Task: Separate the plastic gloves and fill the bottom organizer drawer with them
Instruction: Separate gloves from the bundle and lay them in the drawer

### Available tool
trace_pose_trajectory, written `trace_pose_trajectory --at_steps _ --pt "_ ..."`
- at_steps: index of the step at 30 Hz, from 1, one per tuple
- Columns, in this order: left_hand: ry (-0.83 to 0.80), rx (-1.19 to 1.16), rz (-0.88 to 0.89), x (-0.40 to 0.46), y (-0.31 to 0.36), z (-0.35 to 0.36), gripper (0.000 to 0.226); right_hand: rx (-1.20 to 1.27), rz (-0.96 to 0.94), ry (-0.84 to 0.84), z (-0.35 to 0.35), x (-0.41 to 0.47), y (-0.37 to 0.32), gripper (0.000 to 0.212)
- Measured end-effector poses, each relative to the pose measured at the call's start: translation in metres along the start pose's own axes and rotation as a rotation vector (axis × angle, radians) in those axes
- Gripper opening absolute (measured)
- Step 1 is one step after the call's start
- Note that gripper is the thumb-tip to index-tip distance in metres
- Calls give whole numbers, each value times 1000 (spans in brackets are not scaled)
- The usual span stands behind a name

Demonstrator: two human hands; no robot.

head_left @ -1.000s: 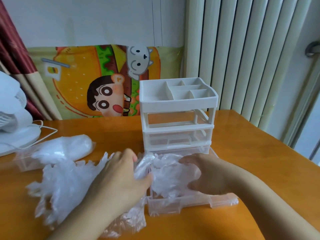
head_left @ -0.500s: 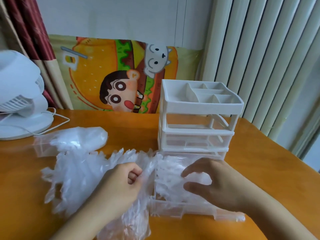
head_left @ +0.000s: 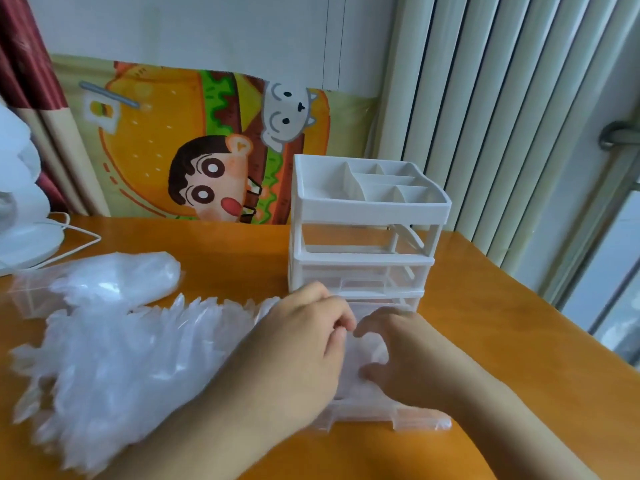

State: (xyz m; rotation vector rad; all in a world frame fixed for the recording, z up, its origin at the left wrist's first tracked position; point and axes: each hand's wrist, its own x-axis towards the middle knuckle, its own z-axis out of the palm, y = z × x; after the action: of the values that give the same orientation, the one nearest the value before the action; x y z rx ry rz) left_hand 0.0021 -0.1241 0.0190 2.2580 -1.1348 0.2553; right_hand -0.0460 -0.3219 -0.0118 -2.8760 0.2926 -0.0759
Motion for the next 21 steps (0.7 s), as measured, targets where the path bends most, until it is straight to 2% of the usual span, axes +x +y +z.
trace_pose_trajectory --at_steps 1,4,8,10,13,16,19,21 --pt "-90 12 -58 8 8 10 18 0 0 -20 -1 -1 0 63" --pt "-405 192 -269 27 12 32 43 -13 49 -85 -6 -3 -2 86" --pt "-568 305 -440 43 11 45 86 -46 107 -154 -11 -2 -1 81" --pt "-624 326 -469 51 15 47 91 -53 124 -177 -11 -2 3 81" --pt "-712 343 -502 60 18 52 89 -89 134 -212 -12 -1 8 80" --pt "-732 332 -490 66 20 55 80 -136 136 -270 -15 4 11 80" --pt "-644 275 -451 63 21 56 57 -133 117 -277 -17 7 14 71" --pt "-461 192 -350 51 20 49 37 -60 113 -204 -17 4 16 69"
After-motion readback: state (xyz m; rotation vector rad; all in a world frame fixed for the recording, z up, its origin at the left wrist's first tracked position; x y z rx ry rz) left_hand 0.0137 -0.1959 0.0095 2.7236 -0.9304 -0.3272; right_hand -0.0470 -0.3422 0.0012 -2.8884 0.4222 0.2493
